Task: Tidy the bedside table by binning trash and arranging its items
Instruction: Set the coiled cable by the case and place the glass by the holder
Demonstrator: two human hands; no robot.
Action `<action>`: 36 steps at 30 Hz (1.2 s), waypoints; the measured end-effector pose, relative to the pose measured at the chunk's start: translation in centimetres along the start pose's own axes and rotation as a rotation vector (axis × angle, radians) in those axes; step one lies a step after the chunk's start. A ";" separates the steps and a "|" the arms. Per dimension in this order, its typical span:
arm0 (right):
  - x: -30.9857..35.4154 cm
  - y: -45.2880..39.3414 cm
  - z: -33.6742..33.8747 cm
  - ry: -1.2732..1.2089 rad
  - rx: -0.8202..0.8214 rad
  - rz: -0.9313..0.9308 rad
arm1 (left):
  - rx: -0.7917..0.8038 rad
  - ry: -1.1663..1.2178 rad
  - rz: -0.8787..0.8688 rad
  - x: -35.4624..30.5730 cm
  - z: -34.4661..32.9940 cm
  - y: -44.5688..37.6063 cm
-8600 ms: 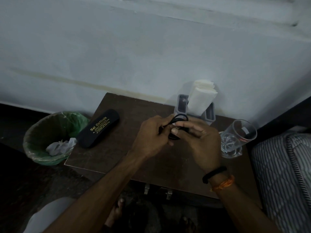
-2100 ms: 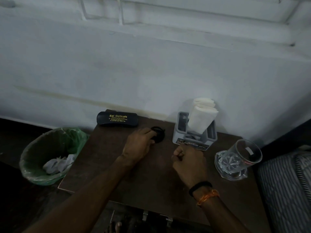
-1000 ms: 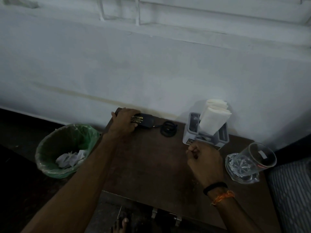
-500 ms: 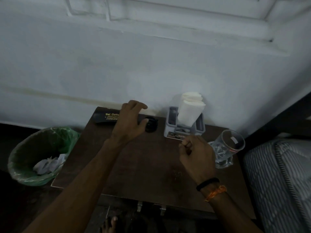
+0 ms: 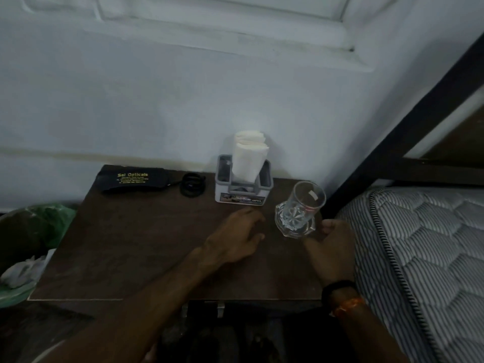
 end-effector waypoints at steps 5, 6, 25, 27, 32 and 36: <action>-3.4 -0.5 -2.8 0.060 0.095 -0.115 | 0.084 -0.149 -0.012 -0.3 -2.7 -0.2; -3.1 -0.5 -3.1 0.037 0.086 -0.104 | 0.088 -0.192 -0.013 0.0 -3.0 -0.1; -5.1 -5.6 -6.7 0.033 0.097 -0.053 | -0.058 -0.434 -0.035 2.2 -5.6 1.7; -5.3 -6.4 -7.0 0.034 0.106 -0.061 | -0.052 -0.440 -0.035 2.2 -5.8 1.6; -5.4 -8.3 -7.3 0.012 0.108 -0.066 | -0.022 -0.464 -0.034 2.3 -6.2 1.1; -4.9 -9.2 -7.4 -0.016 0.106 -0.062 | -0.017 -0.468 -0.031 2.3 -6.3 1.0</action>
Point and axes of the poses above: each hand's wrist, its own y-axis away from the middle knuckle, its own z-axis out of the back of the hand, x = y × z, the point moved 10 cm from there along -y, towards the middle knuckle, and after that the axes turned 8 degrees about -y, right-handed, at the moved point
